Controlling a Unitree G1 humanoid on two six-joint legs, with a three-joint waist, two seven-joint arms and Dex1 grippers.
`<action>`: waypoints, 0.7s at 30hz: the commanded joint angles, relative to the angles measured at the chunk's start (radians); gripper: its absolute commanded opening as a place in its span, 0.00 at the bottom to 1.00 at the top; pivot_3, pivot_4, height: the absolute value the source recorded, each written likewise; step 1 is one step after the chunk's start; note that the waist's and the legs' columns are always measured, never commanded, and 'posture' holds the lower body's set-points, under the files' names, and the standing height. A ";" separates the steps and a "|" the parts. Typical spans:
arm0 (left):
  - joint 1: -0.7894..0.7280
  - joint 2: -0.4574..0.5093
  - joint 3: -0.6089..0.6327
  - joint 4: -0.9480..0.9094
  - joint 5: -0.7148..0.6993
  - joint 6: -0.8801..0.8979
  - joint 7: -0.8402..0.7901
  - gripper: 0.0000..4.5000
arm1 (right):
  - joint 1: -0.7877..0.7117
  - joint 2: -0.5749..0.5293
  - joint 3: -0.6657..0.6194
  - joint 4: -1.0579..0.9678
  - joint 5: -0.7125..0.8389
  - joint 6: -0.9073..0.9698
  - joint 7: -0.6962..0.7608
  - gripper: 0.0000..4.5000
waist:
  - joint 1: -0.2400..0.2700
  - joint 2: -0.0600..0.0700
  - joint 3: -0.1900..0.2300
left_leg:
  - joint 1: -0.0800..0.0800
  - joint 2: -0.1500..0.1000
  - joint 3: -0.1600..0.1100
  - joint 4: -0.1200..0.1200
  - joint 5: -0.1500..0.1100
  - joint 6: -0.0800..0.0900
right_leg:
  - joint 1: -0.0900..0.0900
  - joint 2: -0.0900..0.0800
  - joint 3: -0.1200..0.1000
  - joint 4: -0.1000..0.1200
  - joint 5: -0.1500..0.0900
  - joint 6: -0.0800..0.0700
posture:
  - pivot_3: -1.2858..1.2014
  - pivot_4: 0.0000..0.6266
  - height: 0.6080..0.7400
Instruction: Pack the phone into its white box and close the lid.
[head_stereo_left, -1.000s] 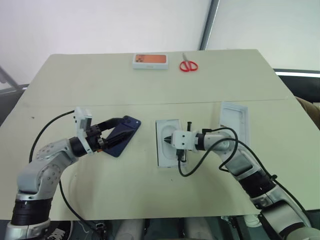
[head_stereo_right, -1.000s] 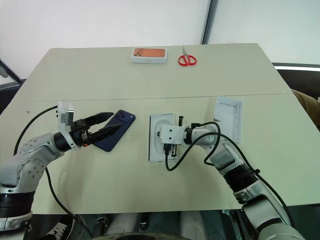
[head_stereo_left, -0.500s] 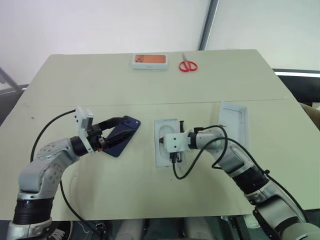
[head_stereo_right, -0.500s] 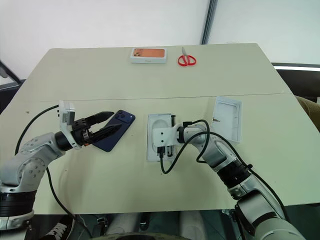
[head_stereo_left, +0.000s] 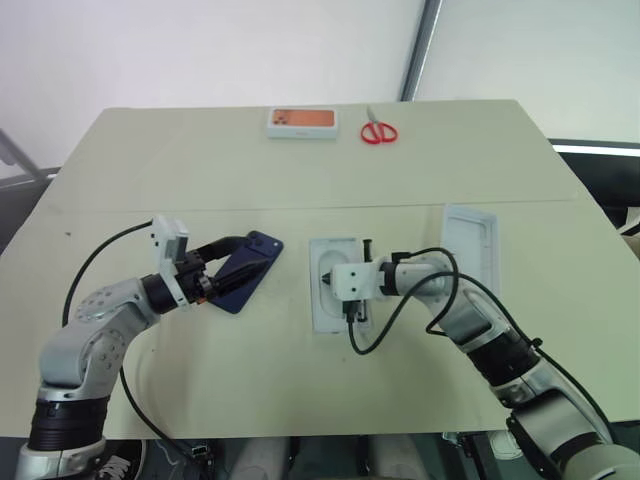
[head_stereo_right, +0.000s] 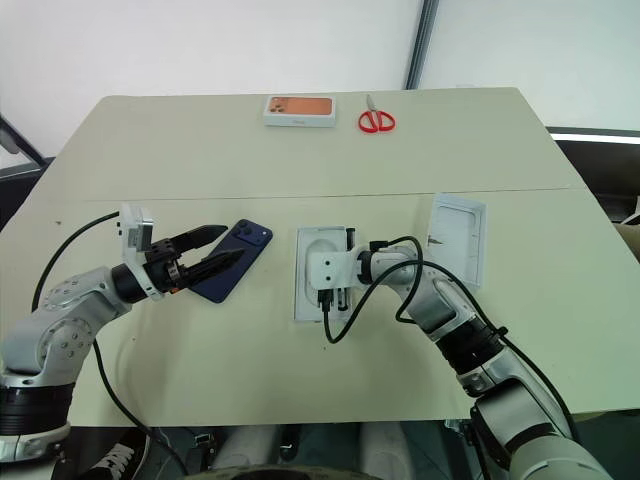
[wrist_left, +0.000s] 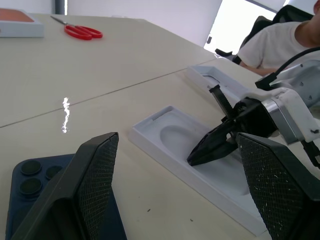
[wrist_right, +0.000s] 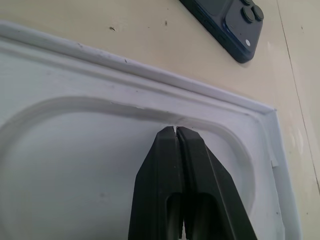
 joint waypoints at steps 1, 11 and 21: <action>-0.016 0.005 0.004 -0.009 0.010 -0.021 -0.005 0.89 | -0.031 -0.004 -0.024 0.005 -0.007 -0.010 -0.022 0.02 | -0.001 0.000 0.000 | 0.000 0.000 0.000 0.000 0.000 0.000 | 0.000 0.000 0.000 0.000 0.000 0.000 | 0.52 0.24 1.00; -0.025 0.028 -0.001 0.013 0.030 0.033 0.014 0.89 | -0.019 0.008 0.005 0.036 -0.046 -0.041 -0.041 0.02 | -0.001 0.000 -0.001 | 0.001 0.000 0.000 0.000 0.000 0.000 | 0.000 0.000 0.000 0.001 0.000 0.000 | 0.52 0.24 1.00; -0.113 0.117 0.049 0.212 0.001 0.206 0.011 0.89 | -0.108 0.117 -0.108 -0.035 0.115 0.118 -0.044 0.02 | -0.004 0.000 0.000 | 0.000 0.000 0.000 0.000 0.000 -0.001 | 0.000 0.001 0.001 0.003 0.000 0.000 | 0.52 0.24 1.00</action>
